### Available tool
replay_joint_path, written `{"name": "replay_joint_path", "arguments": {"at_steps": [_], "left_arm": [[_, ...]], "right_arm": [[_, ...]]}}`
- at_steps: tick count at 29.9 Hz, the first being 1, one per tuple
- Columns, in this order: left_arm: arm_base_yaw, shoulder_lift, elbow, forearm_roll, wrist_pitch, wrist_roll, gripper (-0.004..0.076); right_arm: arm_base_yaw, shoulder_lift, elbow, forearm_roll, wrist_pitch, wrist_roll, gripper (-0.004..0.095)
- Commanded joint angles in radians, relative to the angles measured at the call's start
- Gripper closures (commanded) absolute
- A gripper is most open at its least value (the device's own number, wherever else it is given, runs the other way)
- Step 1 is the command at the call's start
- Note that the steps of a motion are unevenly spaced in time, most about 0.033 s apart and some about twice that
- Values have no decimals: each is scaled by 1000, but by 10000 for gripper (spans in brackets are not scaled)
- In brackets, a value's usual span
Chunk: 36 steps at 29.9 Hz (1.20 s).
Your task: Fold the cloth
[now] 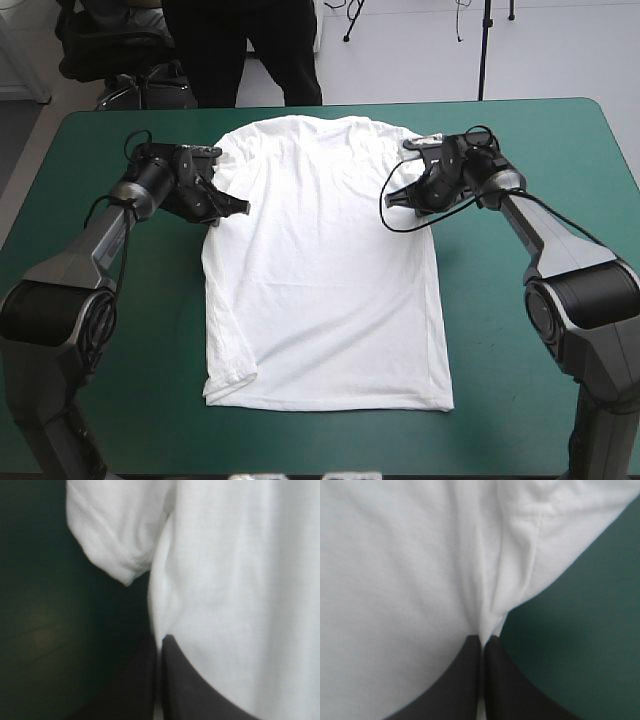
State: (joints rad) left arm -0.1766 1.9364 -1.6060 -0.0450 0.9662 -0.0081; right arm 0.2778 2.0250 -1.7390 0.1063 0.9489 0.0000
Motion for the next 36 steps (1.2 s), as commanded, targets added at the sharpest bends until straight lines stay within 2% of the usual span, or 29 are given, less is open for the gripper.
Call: {"name": "replay_joint_path", "arguments": {"at_steps": [1, 7, 22, 31, 36], "left_arm": [[-1, -146, -26, -8, 2, 3, 733], [-1, -306, -26, -11, 15, 8, 733], [-1, -707, -26, -124, 23, 51, 733], [-1, -857, -26, -159, 61, 53, 733], [-1, -873, -26, -216, 80, 53, 733]], "right_arm": [[0, -148, -78, -15, 18, 0, 925], [0, -281, -83, -15, 67, 0, 925], [2, -642, -83, -12, 71, 0, 925], [2, -793, -83, 17, 116, 0, 925], [2, -839, -83, 26, 119, 0, 925]]}}
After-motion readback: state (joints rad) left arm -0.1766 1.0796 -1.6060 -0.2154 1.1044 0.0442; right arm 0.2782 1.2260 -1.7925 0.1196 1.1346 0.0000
